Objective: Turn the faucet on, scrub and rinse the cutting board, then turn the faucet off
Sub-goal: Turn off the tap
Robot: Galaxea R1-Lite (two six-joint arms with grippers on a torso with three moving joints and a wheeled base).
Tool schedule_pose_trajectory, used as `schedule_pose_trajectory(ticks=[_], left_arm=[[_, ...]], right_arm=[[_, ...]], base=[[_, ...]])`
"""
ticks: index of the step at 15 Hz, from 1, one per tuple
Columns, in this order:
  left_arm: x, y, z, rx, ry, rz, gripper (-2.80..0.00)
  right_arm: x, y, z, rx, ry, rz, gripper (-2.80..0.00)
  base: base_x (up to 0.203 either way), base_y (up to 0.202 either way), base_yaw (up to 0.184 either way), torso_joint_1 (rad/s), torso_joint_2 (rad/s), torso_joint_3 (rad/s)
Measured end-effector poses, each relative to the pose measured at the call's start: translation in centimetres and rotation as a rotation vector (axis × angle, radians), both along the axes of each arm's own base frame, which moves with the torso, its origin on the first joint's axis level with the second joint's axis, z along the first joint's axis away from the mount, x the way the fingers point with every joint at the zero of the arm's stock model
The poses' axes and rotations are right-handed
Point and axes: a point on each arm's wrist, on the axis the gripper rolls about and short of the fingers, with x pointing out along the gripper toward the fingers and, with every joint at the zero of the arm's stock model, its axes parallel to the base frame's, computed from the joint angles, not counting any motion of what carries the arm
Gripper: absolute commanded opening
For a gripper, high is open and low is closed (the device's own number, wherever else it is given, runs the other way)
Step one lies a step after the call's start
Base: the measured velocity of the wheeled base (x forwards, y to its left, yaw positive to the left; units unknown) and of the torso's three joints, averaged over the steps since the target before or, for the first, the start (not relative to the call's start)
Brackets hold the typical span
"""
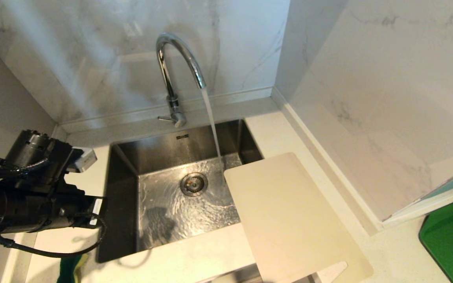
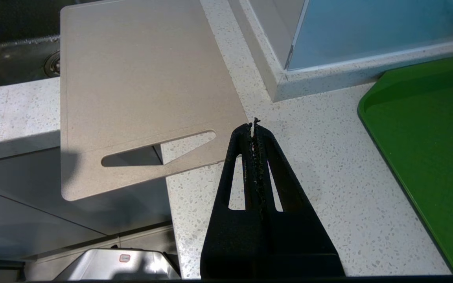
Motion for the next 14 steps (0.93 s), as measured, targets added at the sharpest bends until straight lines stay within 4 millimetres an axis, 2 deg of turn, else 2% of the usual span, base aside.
schedule_pose_trajectory(ticks=[7, 12, 14], left_arm=[[1.3, -1.9, -0.2, 0.019, 0.008, -0.045, -2.8], [2.9, -4.4, 2.1, -0.003, -0.056, -0.077, -2.8], [4.4, -5.3, 2.8, -0.015, -0.087, -0.083, -2.8]], right_arm=[[0.0, 0.0, 0.0, 0.0, 0.0, -0.001, -2.8], [0.0, 0.0, 0.0, 0.0, 0.0, 0.0, -2.8], [0.0, 0.0, 0.0, 0.0, 0.0, 0.0, -2.8]], base=[[0.0, 0.0, 0.0, 0.0, 0.0, 0.0], [0.0, 0.0, 0.0, 0.0, 0.0, 0.0], [0.0, 0.0, 0.0, 0.0, 0.0, 0.0]])
